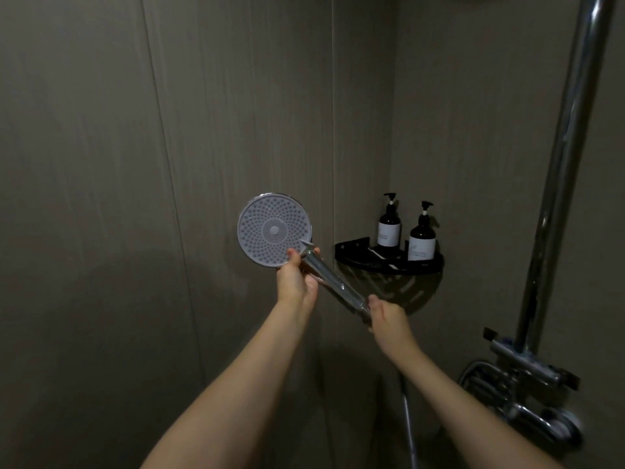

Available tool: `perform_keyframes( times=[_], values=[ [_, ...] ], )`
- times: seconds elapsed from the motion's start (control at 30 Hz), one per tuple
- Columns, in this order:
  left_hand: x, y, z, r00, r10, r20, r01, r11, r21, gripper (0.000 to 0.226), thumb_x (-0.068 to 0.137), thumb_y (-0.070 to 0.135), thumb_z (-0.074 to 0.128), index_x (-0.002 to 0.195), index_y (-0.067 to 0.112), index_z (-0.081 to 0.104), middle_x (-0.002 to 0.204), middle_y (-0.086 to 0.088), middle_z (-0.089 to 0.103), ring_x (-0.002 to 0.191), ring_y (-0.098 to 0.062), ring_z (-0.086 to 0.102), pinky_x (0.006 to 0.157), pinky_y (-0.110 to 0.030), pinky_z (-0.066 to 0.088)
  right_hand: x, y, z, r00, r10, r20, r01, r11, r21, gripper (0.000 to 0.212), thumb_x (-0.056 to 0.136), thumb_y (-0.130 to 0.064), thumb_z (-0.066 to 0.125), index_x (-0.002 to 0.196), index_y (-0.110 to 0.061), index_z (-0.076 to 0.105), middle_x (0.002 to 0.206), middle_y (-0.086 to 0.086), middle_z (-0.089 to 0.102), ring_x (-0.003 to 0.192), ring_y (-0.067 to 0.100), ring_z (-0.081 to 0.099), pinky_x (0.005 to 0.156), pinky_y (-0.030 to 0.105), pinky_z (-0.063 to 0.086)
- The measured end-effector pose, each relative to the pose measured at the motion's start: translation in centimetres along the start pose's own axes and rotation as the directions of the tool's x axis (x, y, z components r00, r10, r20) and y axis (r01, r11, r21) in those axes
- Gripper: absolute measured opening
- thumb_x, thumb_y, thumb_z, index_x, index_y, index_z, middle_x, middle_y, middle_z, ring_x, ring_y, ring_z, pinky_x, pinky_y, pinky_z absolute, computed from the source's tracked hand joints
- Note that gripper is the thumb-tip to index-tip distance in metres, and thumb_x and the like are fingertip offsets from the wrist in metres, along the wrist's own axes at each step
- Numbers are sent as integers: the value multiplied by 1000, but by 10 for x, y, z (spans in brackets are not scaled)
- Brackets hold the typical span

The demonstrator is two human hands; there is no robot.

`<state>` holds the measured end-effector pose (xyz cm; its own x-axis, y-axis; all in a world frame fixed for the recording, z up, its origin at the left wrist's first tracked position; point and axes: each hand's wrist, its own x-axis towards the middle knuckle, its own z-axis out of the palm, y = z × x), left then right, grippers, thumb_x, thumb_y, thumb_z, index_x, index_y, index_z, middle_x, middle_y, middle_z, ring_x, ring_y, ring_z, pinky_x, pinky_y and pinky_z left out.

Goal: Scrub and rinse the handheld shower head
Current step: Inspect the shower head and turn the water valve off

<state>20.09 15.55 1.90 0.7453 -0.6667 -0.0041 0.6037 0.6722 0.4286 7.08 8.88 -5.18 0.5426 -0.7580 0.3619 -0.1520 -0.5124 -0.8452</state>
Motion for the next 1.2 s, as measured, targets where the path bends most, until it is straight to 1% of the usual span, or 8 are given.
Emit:
perform_keyframes(
  times=[0.27,0.37,0.5,0.63,0.7,0.8,0.97,1.2],
  values=[
    [-6,-5,7,1000,8,13,-9,998,57,21,99,15,38,81,14,50,87,-12,59,79,-20,58,92,-39,46,-13,-9,-3,992,-66,111,109,887,-449,23,86,-38,60,79,-19,51,73,-5,54,64,7,53,51,13,37],
    [-6,-5,3,999,6,31,-10,990,142,24,99,18,37,82,12,53,74,-9,65,73,-17,61,78,-33,49,-9,-10,-6,963,81,257,-8,963,-271,34,87,-32,62,60,-20,46,57,-6,48,50,6,46,48,18,35],
    [-9,-5,3,998,-6,55,-2,989,147,25,99,17,36,81,11,53,72,-8,64,54,-12,67,61,-28,55,-11,-8,-13,838,215,501,-277,960,52,30,89,-27,60,64,-18,45,43,-6,42,34,7,39,35,18,32],
    [-9,-11,9,995,17,101,-36,981,192,20,99,16,35,94,9,53,84,-9,59,54,-11,67,57,-23,57,-4,-12,4,982,38,185,-18,994,-107,22,77,-19,74,72,-17,53,67,-4,55,60,9,51,51,19,37],
    [-9,-12,11,994,17,112,-38,980,195,21,99,15,35,89,11,53,75,-8,65,50,-10,66,53,-21,57,-2,-17,12,998,21,60,-11,988,-153,23,72,-20,78,80,-10,59,76,3,60,69,13,53,58,22,36],
    [-10,-8,9,993,3,118,-27,979,200,24,99,17,35,85,9,53,57,-3,68,49,-11,66,52,-22,56,-3,-20,9,976,70,205,-72,997,0,28,74,-18,77,68,-17,49,61,-2,52,52,9,47,47,20,38],
    [-16,-5,2,991,-44,130,20,984,180,24,99,16,34,80,14,49,81,-10,59,50,-12,66,59,-28,56,-6,-10,-2,845,104,525,-248,945,213,22,86,-15,63,73,-16,45,43,-5,41,30,6,34,31,16,27],
    [-15,-10,9,983,-31,181,-17,966,257,26,99,17,34,83,9,53,60,-4,67,51,-11,65,60,-26,55,-8,-15,16,976,55,208,-121,940,319,45,91,-51,37,68,-13,46,46,2,41,28,5,33,33,14,26]
  ],
)
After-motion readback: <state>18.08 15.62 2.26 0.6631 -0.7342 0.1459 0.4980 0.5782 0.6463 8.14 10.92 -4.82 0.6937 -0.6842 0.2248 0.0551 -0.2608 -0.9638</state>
